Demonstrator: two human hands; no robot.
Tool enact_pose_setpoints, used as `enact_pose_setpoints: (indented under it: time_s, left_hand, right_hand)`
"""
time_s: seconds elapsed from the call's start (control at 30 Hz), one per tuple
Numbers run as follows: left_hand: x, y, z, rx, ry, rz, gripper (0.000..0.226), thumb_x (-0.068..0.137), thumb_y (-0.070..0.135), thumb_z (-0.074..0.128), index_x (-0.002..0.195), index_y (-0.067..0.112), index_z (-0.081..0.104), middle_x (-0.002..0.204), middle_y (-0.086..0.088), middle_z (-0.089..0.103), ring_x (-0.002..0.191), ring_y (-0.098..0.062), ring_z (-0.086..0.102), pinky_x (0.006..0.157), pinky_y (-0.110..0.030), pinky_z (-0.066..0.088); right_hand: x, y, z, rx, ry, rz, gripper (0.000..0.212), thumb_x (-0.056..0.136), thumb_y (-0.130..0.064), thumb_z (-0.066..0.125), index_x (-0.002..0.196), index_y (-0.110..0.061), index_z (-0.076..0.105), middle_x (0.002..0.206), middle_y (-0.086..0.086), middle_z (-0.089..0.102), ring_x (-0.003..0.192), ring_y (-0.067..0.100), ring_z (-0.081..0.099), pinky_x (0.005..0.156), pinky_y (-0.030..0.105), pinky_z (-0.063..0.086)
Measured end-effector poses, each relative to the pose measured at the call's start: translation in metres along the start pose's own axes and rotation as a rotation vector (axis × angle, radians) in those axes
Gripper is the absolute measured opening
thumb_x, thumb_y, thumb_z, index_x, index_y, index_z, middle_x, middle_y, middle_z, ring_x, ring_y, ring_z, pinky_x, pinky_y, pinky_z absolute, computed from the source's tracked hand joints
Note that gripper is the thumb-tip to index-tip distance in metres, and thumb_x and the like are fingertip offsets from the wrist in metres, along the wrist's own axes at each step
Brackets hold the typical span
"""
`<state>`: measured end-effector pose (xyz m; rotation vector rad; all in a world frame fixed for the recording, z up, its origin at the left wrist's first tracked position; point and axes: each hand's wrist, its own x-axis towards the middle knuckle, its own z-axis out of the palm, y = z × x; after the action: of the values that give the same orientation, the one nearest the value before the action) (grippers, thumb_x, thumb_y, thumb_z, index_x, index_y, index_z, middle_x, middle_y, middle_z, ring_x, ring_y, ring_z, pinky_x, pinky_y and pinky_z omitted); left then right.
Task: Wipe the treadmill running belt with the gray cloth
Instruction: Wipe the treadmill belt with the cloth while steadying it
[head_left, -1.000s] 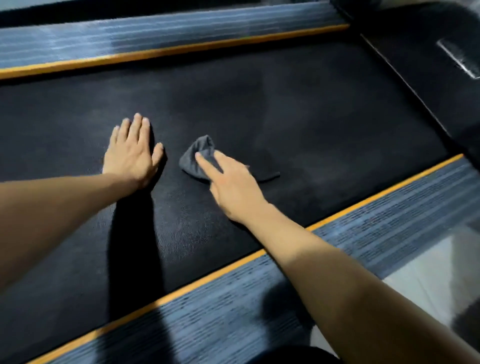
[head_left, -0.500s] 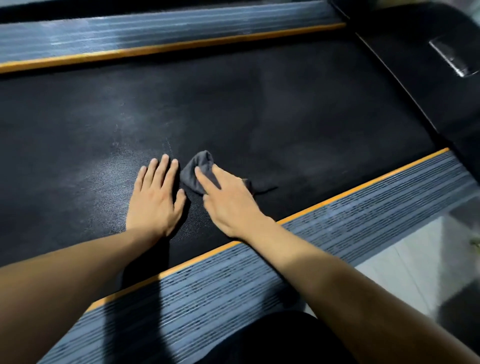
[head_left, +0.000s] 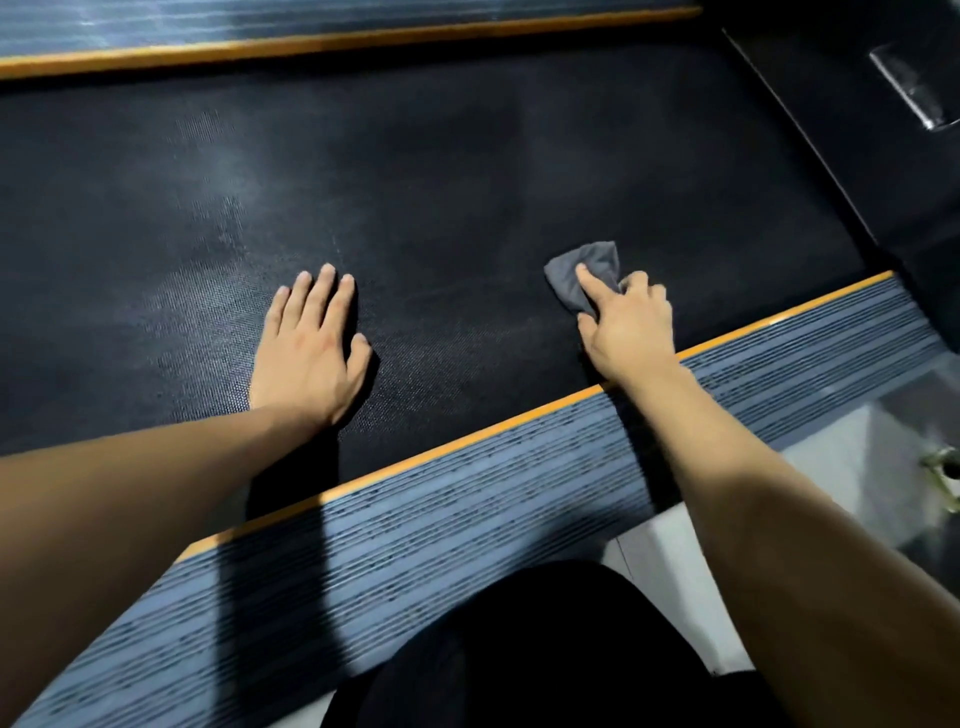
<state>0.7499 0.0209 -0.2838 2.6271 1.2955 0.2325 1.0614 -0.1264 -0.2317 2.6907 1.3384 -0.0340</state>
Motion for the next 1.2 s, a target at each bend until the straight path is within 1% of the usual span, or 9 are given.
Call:
enact_pose_setpoints:
  time_s: [0.13,0.33,0.4,0.53,0.63,0.83,0.97,1.03,1.2]
  left_hand:
    - [0.000,0.001,0.000,-0.001,0.012,-0.009,0.067,0.097,0.041,0.030,0.158,0.014,0.029,0.167,-0.011,0.025,0.155,-0.029,0.018,0.127,-0.045,0.009]
    - [0.000,-0.002,-0.003,-0.005,0.001,0.001,0.068,0.096,0.039,0.031,0.158,0.013,0.029,0.166,-0.012,0.025,0.155,-0.031,0.019,0.127,-0.045,0.010]
    - [0.000,-0.001,-0.003,-0.002,0.002,0.003,0.067,0.096,0.039,0.030,0.158,0.013,0.029,0.167,-0.011,0.025,0.155,-0.030,0.019,0.127,-0.045,0.010]
    - [-0.001,-0.001,-0.001,0.001,-0.018,-0.010,0.066,0.097,0.040,0.030,0.159,0.014,0.027,0.168,-0.010,0.023,0.155,-0.028,0.016,0.127,-0.045,0.010]
    - [0.001,-0.001,0.000,0.008,-0.015,-0.010,0.066,0.097,0.040,0.031,0.159,0.015,0.027,0.168,-0.009,0.023,0.156,-0.028,0.016,0.127,-0.045,0.010]
    - [0.002,0.000,-0.002,0.015,-0.032,-0.017,0.066,0.097,0.039,0.031,0.159,0.015,0.027,0.168,-0.010,0.022,0.155,-0.029,0.016,0.127,-0.045,0.010]
    - [0.002,-0.003,-0.004,-0.003,-0.026,0.008,0.066,0.097,0.036,0.030,0.158,0.012,0.028,0.167,-0.011,0.024,0.155,-0.030,0.019,0.127,-0.047,0.012]
    - [0.002,-0.005,-0.004,-0.007,-0.040,0.033,0.065,0.097,0.033,0.030,0.157,0.009,0.030,0.166,-0.013,0.026,0.153,-0.034,0.022,0.126,-0.048,0.015]
    - [0.003,-0.033,-0.013,-0.042,-0.083,0.135,0.064,0.097,0.036,0.032,0.155,0.010,0.036,0.163,-0.015,0.032,0.150,-0.037,0.028,0.125,-0.046,0.017]
  right_hand:
    - [-0.019,-0.045,-0.006,0.275,-0.020,-0.077,0.062,0.089,-0.025,0.058,0.148,-0.029,0.039,0.126,0.020,0.042,0.109,0.041,0.043,0.101,0.046,0.040]
    - [-0.063,-0.119,-0.010,0.281,-0.076,-0.718,0.072,0.082,-0.018,0.066,0.149,-0.022,0.041,0.113,0.019,0.046,0.096,0.035,0.044,0.083,0.046,0.047]
    - [-0.053,-0.100,-0.007,0.254,-0.015,-0.691,0.072,0.079,-0.017,0.066,0.147,-0.026,0.044,0.110,0.019,0.048,0.093,0.036,0.046,0.080,0.046,0.049]
    - [-0.017,-0.046,-0.002,0.106,0.017,-0.162,0.071,0.085,-0.021,0.060,0.150,-0.032,0.035,0.123,0.020,0.044,0.106,0.040,0.044,0.085,0.047,0.050]
    - [0.002,-0.019,-0.006,0.018,-0.059,0.039,0.068,0.095,-0.027,0.051,0.156,-0.027,0.020,0.137,0.021,0.035,0.117,0.039,0.040,0.082,0.043,0.045]
    - [-0.030,-0.081,-0.025,0.135,-0.128,-0.297,0.074,0.088,-0.027,0.057,0.154,-0.018,0.023,0.129,0.023,0.037,0.109,0.043,0.045,0.086,0.048,0.049]
    - [-0.066,-0.138,-0.028,0.066,-0.140,-0.658,0.076,0.090,-0.029,0.058,0.156,-0.023,0.020,0.126,0.015,0.038,0.105,0.033,0.043,0.061,0.038,0.044]
    - [-0.067,-0.135,-0.020,0.009,-0.050,-0.643,0.077,0.086,-0.031,0.063,0.154,-0.025,0.028,0.119,0.014,0.045,0.099,0.031,0.047,0.053,0.033,0.036]
    - [-0.057,-0.145,-0.002,-0.042,0.087,-0.548,0.080,0.074,-0.033,0.073,0.147,-0.018,0.044,0.101,0.015,0.055,0.083,0.031,0.052,0.059,0.038,0.049]
